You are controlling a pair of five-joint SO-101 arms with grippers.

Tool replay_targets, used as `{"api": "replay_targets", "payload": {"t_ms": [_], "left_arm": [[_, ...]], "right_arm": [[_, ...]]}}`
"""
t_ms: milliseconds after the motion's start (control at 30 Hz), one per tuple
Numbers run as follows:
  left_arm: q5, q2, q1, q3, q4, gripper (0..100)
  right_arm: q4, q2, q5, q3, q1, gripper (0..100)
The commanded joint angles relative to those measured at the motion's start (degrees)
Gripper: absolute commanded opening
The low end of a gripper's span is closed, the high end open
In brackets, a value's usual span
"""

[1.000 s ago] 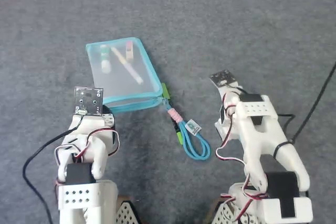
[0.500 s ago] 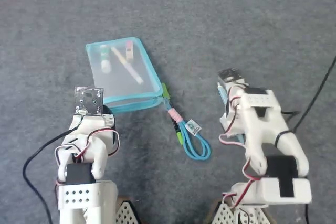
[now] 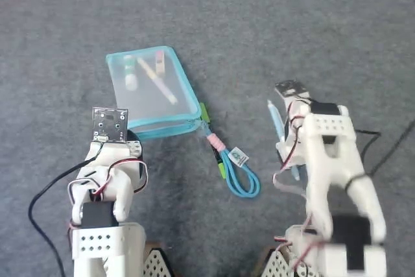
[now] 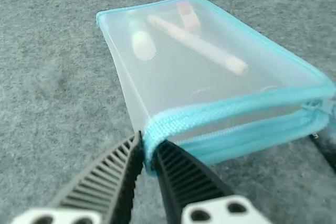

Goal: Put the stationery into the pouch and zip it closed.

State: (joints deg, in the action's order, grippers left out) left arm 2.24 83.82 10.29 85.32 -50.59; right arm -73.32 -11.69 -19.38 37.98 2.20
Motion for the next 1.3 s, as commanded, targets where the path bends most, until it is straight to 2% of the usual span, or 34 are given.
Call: {"api": "replay_targets", "payload": {"t_ms": [0, 133, 233, 467, 633, 867, 1267], "left_arm": [[-0.3, 0.8, -0.6, -3.6, 0.6, 1], [-0.2, 0.8, -0.6, -3.6, 0.6, 1], [-0.2, 0.8, -0.6, -3.4, 0.6, 1], [-0.2, 0.7, -0.6, -2.2, 2.5, 1], [-0.2, 0.7, -0.6, -2.2, 2.5, 1], [-0.2, 0.7, -0.7, -2.2, 2.6, 1], [-0.2, 0.7, -0.7, -2.2, 2.6, 1]], "right_arm": [[-10.9, -20.0, -0.7, -2.0, 7.9, 0.8], [-18.0, -32.0, -1.0, -2.0, 18.1, 0.8], [-19.3, -36.3, -1.3, -2.1, 21.6, 0.8], [-19.8, -34.7, -1.1, -4.7, 31.4, 0.8], [-26.1, -29.7, -0.9, -12.4, 38.9, 0.8], [-27.4, -14.1, -0.8, -19.3, 39.3, 0.8], [-18.6, 4.5, 4.9, -28.3, 39.3, 0.8]]}}
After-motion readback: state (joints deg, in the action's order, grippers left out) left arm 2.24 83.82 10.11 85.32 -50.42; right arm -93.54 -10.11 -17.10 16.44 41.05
